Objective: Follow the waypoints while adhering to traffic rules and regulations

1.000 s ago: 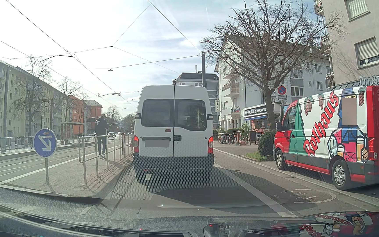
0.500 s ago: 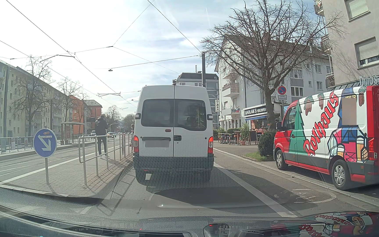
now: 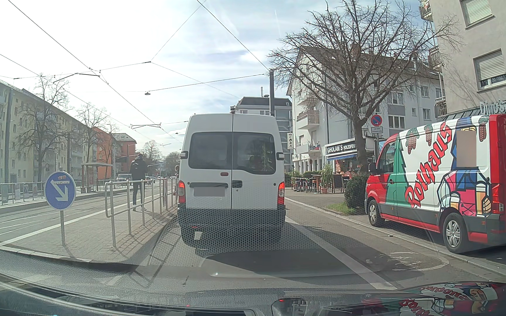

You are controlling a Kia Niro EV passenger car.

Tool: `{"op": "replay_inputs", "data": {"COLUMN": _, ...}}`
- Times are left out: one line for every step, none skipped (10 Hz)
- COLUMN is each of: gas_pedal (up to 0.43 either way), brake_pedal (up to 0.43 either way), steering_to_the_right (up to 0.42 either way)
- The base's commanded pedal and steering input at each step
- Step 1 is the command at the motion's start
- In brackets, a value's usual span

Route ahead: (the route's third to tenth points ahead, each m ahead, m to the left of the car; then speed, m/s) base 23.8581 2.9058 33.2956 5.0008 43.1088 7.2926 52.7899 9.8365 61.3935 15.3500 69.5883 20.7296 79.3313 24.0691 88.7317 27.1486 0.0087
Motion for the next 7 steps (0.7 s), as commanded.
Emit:
{"op": "replay_inputs", "data": {"gas_pedal": 0.0, "brake_pedal": 0.238, "steering_to_the_right": -0.048}}
{"op": "replay_inputs", "data": {"gas_pedal": 0.0, "brake_pedal": 0.238, "steering_to_the_right": -0.048}}
{"op": "replay_inputs", "data": {"gas_pedal": 0.0, "brake_pedal": 0.244, "steering_to_the_right": -0.048}}
{"op": "replay_inputs", "data": {"gas_pedal": 0.0, "brake_pedal": 0.238, "steering_to_the_right": -0.048}}
{"op": "replay_inputs", "data": {"gas_pedal": 0.0, "brake_pedal": 0.238, "steering_to_the_right": -0.048}}
{"op": "replay_inputs", "data": {"gas_pedal": 0.0, "brake_pedal": 0.238, "steering_to_the_right": -0.049}}
{"op": "replay_inputs", "data": {"gas_pedal": 0.0, "brake_pedal": 0.238, "steering_to_the_right": -0.049}}
